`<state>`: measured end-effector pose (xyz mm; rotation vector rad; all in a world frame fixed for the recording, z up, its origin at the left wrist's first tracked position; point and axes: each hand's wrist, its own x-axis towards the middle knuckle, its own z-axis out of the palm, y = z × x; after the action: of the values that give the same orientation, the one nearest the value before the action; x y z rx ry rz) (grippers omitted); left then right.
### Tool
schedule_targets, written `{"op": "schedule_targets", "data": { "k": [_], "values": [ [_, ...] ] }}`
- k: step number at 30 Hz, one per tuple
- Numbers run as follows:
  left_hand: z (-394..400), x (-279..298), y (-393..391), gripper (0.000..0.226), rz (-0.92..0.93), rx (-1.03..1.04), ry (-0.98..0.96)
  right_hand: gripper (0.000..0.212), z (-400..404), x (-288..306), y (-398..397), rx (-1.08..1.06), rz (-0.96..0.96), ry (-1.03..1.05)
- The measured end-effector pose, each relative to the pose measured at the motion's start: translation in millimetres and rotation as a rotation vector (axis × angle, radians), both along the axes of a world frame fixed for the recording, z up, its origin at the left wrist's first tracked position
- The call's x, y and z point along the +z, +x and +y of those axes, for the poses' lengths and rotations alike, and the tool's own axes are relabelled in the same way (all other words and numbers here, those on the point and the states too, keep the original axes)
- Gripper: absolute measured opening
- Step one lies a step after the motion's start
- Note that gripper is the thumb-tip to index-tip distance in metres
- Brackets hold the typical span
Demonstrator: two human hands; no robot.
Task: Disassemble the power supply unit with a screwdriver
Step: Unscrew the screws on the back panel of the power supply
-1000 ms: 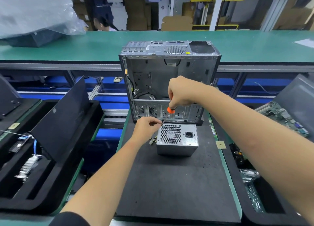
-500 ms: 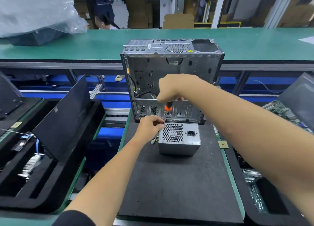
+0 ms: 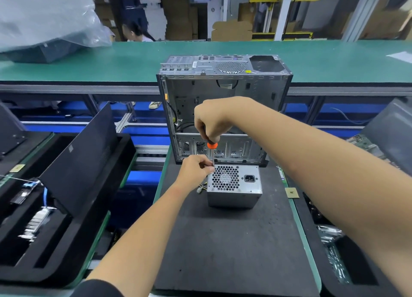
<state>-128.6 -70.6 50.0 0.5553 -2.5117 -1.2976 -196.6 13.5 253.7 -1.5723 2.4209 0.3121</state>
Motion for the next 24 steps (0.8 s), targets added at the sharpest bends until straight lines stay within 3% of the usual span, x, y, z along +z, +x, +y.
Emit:
{"op": "schedule_targets", "data": {
  "k": [1,4,6,18,24],
  "values": [
    [0,0,0,0.01,0.001,-0.006,0.004,0.01,-1,-2,0,-0.022,-0.009,-0.021],
    [-1,1,1,0.014,-0.008,-0.021,0.016,0.034,-5,-4,0,-0.169,-0.011,-0.046],
    [-1,1,2,0.012,-0.017,-0.025,0.027,0.032,-4,-5,-2,-0.207,0.006,-0.01],
    [-3,1,3,0.007,-0.022,-0.015,0.071,0.016,19,1,-25,0.052,-0.027,-0.073],
    [-2,0,2,0.004,-0.028,-0.001,0.072,0.018,27,-3,-23,0.005,-0.171,-0.154]
  ]
}}
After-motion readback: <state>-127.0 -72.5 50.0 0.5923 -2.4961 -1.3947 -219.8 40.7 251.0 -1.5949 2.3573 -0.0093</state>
